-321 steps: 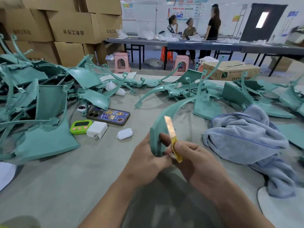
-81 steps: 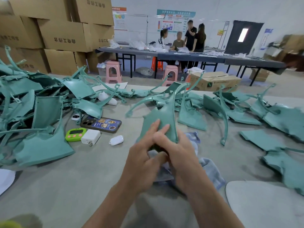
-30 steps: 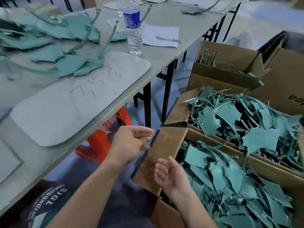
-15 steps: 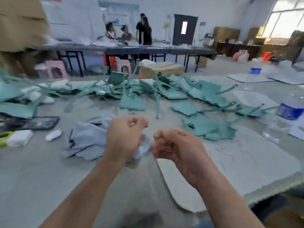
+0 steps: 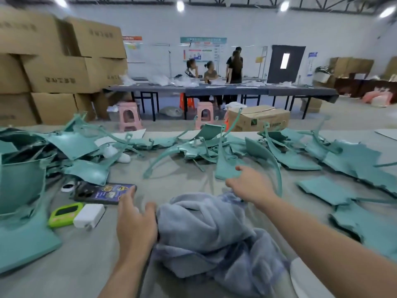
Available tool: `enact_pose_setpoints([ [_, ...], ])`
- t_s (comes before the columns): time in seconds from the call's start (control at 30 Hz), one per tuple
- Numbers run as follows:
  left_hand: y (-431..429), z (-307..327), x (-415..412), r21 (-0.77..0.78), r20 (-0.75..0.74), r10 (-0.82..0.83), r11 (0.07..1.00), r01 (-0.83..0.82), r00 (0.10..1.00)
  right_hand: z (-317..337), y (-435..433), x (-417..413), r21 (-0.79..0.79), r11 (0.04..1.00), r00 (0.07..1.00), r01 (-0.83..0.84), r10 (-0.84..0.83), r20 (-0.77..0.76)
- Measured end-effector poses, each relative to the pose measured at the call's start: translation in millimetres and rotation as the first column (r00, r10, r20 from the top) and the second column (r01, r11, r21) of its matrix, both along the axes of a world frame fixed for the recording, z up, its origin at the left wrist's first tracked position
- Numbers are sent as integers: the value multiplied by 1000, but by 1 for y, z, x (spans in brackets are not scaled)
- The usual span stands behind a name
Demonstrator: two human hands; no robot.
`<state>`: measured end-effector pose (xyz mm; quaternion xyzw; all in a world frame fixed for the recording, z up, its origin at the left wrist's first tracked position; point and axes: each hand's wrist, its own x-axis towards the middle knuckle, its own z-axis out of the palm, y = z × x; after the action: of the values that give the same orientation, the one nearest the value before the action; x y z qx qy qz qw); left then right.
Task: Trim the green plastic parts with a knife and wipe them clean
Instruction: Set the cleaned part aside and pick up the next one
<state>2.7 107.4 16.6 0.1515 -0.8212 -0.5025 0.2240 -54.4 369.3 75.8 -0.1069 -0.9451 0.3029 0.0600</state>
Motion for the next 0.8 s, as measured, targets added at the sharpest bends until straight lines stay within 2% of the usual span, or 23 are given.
enact_pose_setpoints([
  [0.13,-3,-10,-11,-20,26,-43,999,43,999,-21,-8,-59,101,994,995,-32,22,101],
  [0.23,-3,-12,-12,-19,4,-41,999,41,999,-43,-6,-88,273,962,989,7,-47,139],
  [0.3,-3,-12,-13,-31,-10,-34,999,34,999,-56,-4,-95,374,927,995,38,-69,70],
  [0.37,-4,-13,-15,-50,-12,-15,999,14,1000,-62,-2,-97,475,879,996,36,8,-89],
  [0.43,-3,-13,-17,-63,-6,-2,998,2,1000,-60,-1,-95,595,804,986,12,91,-143],
  [0.57,-2,-11,-14,-60,-8,11,998,-11,1000,-49,-14,-78,800,592,984,-100,179,-9],
  [0.63,-2,-9,-12,-48,-13,13,999,-14,1000,-41,-21,-63,867,486,976,-110,219,1],
  [0.67,-2,-8,-10,-37,-17,12,999,-13,1000,-33,-21,-57,876,480,977,-53,205,-53],
  [0.7,-3,-7,-9,-26,-22,13,1000,-14,1000,-24,-18,-53,857,512,972,50,173,-160],
  [0.73,-4,-6,-8,-14,-30,14,1000,-15,999,-13,-14,-50,803,573,950,166,126,-286],
  [0.8,-4,-2,-5,-8,-72,5,1000,-6,997,16,-3,-40,535,762,846,364,-29,-533],
])
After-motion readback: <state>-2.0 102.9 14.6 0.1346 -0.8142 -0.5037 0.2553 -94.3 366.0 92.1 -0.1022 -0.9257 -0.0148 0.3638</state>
